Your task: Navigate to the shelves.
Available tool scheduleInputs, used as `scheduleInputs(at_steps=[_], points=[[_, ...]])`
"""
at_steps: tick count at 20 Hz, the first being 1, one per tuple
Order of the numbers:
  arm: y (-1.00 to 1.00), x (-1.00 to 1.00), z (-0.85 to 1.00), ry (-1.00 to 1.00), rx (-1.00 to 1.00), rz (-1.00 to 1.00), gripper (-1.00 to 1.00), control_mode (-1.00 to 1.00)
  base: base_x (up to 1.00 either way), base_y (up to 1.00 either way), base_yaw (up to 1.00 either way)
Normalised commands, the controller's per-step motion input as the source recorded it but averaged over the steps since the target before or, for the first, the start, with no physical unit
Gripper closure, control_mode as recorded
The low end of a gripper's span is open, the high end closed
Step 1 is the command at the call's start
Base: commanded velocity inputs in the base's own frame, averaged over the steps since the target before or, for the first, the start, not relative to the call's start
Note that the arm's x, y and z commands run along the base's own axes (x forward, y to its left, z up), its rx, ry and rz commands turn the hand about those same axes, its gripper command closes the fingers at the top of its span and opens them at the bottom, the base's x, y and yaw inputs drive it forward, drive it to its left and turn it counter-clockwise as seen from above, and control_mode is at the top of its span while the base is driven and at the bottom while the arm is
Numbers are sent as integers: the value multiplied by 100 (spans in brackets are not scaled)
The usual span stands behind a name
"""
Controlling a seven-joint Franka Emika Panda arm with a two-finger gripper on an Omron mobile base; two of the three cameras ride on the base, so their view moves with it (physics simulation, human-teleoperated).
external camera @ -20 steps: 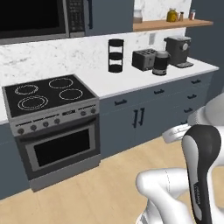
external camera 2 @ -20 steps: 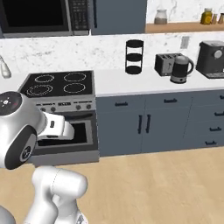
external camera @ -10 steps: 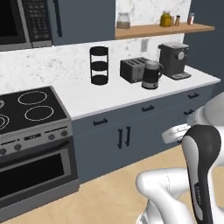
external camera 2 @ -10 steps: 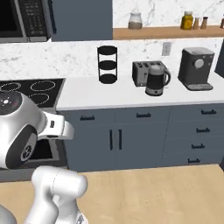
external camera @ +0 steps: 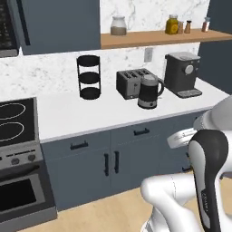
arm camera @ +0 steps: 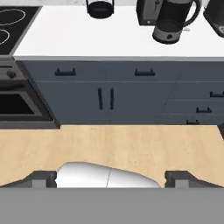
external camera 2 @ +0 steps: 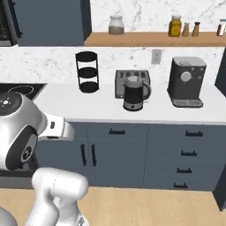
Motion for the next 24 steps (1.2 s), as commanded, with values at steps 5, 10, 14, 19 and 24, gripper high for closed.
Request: scheduleInputs(at_steps=[5, 10, 14, 19, 24], points=[[0, 0, 0, 0, 0, 0, -100, 100, 68, -100, 28], [0, 0, 0, 0, 0, 0, -100, 100, 98, -98, 24], [0, 0, 0, 0, 0, 0, -100, 100, 100, -35, 12], [0, 0, 0, 0, 0, 0, -100, 100, 100, -24, 3], [0, 0, 0, 0, 0, 0, -100, 100, 100, -62, 2]])
